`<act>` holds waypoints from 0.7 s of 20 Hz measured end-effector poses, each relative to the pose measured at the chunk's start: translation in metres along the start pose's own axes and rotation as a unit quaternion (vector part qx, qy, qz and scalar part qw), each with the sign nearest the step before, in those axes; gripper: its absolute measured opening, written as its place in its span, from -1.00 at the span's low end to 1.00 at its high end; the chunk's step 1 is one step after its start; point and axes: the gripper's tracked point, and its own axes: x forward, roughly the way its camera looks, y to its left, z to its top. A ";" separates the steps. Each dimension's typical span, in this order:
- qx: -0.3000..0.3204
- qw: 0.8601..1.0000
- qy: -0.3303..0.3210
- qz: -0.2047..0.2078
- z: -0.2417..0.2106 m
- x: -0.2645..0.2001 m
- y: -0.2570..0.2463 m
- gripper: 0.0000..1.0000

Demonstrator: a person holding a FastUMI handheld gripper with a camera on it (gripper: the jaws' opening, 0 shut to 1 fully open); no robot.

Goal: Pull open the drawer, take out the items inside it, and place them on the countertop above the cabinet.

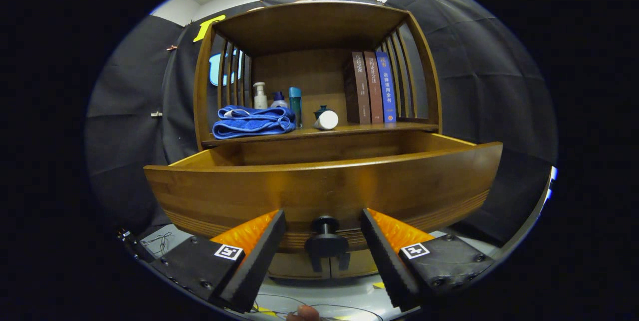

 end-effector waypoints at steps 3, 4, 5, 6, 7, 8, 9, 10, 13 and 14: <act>-0.003 1.000 0.007 0.000 0.003 0.004 0.000 1.00; -0.003 1.000 0.010 0.002 0.004 0.008 0.000 1.00; -0.002 1.000 0.008 0.003 0.008 0.013 0.000 1.00; 0.001 1.000 0.006 0.004 0.013 0.020 0.000 1.00; -0.001 1.000 0.009 0.005 0.014 0.028 0.000 1.00; -0.004 1.000 0.012 0.004 0.013 0.034 0.000 1.00; -0.006 1.000 0.014 0.004 0.016 0.042 0.000 1.00; -0.006 1.000 0.019 0.004 0.015 0.049 0.001 0.99; -0.001 1.000 0.020 0.006 0.018 0.072 0.001 1.00; -0.002 1.000 0.023 0.006 0.019 0.080 0.001 1.00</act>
